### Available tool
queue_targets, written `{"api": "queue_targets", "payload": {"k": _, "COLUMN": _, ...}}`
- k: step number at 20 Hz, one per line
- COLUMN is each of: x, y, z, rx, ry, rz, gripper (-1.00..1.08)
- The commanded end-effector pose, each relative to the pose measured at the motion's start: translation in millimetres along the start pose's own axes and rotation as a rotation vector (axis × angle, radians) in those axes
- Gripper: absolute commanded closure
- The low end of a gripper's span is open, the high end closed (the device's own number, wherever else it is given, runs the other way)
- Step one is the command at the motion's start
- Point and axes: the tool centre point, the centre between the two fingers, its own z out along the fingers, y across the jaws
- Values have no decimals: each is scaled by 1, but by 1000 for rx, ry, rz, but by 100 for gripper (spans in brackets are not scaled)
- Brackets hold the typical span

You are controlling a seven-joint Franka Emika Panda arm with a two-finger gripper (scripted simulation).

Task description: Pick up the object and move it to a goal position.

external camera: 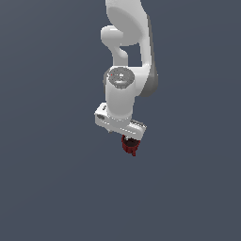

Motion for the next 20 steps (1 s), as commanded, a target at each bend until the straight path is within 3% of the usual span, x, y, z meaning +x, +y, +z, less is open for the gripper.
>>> {"api": "queue_targets", "payload": {"k": 1, "x": 1, "y": -5, "z": 3, "rx": 1, "ry": -2, "rz": 64, "gripper": -60}}
{"api": "queue_targets", "payload": {"k": 20, "x": 2, "y": -47, "z": 24, "rx": 0, "ry": -18, "rz": 537, "gripper": -60}}
